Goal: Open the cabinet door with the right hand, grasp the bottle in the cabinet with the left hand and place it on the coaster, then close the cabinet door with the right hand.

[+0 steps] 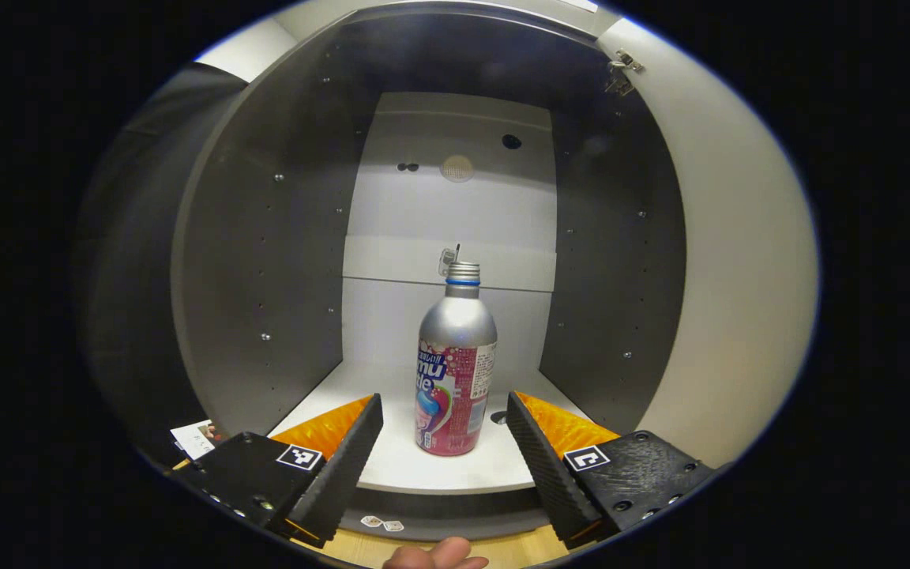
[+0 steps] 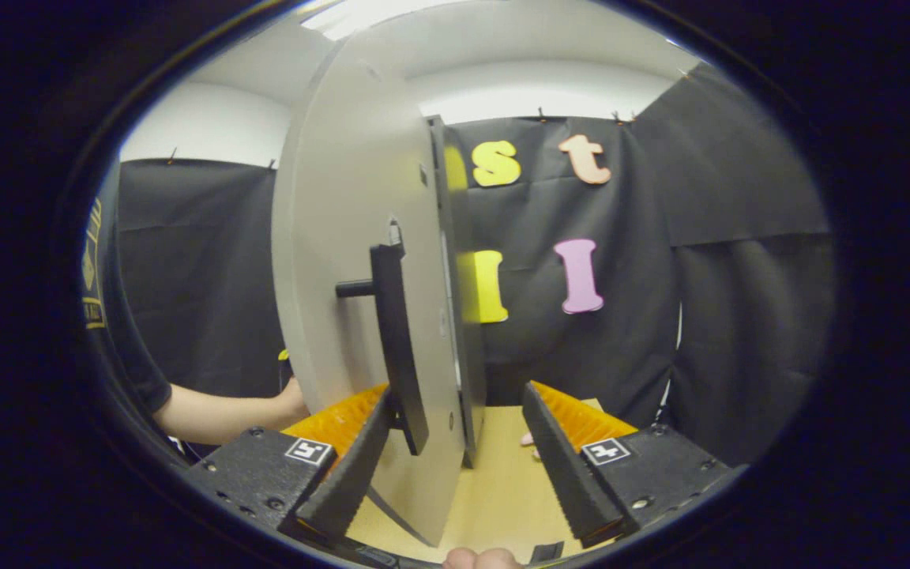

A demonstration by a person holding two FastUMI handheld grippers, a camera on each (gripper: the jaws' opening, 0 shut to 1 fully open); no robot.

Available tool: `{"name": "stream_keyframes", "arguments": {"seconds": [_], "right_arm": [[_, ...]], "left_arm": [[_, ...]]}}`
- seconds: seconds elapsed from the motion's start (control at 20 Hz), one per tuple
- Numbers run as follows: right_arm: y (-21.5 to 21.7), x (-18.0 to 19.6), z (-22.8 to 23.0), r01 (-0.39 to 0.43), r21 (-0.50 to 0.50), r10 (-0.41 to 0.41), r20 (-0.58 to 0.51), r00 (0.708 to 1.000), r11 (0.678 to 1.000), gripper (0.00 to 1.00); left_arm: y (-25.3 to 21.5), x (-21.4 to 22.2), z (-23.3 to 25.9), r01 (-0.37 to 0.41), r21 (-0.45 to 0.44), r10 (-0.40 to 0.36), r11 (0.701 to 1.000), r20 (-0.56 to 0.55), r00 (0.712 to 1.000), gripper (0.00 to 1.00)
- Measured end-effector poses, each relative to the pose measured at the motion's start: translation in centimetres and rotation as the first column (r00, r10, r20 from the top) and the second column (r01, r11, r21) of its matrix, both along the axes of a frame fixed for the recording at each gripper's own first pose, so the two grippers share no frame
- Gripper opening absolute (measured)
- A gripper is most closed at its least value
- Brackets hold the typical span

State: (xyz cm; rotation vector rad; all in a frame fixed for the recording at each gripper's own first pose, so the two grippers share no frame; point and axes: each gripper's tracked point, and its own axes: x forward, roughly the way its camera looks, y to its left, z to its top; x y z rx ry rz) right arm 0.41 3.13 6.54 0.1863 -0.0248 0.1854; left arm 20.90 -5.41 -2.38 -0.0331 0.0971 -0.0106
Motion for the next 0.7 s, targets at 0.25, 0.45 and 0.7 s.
{"name": "stream_keyframes", "arguments": {"seconds": [0.25, 0.45, 0.7], "right_arm": [[0.8, 0.1, -0.5, 0.021, 0.123, -0.016, -0.034, 0.999, 0.992, 1.00], [0.9, -0.5, -0.9, 0.042, 0.159, -0.035, -0.042, 0.998, 0.986, 1.00], [0.8, 0.2, -0.9, 0.041, 0.185, -0.034, -0.041, 0.999, 0.982, 1.00]], "left_arm": [[-0.2, 3.5, -1.4, 0.018, -0.004, -0.018, 1.000, -0.024, 1.000, 0.95], [0.0, 5.9, -2.1, 0.020, 0.043, -0.017, 0.999, -0.053, 0.998, 0.95], [0.3, 6.0, -2.8, -0.005, 0.093, 0.014, 0.996, -0.100, 0.995, 0.94]]}}
